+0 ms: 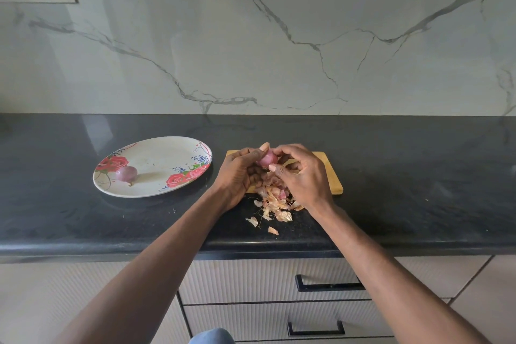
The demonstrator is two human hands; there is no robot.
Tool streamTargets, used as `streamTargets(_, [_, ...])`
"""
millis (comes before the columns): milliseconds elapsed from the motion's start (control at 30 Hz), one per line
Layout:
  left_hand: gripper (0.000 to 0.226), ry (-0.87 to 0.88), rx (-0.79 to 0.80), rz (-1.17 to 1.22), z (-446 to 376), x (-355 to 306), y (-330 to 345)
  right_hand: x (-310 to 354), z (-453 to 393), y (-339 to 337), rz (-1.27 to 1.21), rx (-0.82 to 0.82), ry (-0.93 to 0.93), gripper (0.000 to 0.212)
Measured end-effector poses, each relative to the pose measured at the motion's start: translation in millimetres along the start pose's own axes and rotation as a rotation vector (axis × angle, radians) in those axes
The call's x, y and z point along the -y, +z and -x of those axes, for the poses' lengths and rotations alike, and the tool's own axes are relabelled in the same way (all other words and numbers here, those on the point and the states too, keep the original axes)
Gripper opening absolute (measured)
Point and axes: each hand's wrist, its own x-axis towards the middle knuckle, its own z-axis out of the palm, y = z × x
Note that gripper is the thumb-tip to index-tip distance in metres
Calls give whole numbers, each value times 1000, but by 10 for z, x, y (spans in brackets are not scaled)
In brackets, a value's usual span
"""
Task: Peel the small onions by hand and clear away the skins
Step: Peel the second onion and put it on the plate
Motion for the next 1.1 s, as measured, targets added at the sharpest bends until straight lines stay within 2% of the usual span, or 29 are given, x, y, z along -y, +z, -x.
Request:
streamTargets(167, [18,-11,8,14,9,-13,15,-32,12,21,10,29,-58,27])
streamTargets(433, [25,-5,10,-34,12,-18,18,-72,10,40,-28,29,-74,25])
streamTargets(600, [24,-3,8,-31,1,-14,3,-60,23,52,35,-54,-149,11])
streamTargets(833, [23,0,7,-19,2,-6,3,-57,15,41,12,21,-94,28])
streamTargets(1100, [28,16,-4,-58,-4,6,12,-65,27,42,-9,-7,-80,14])
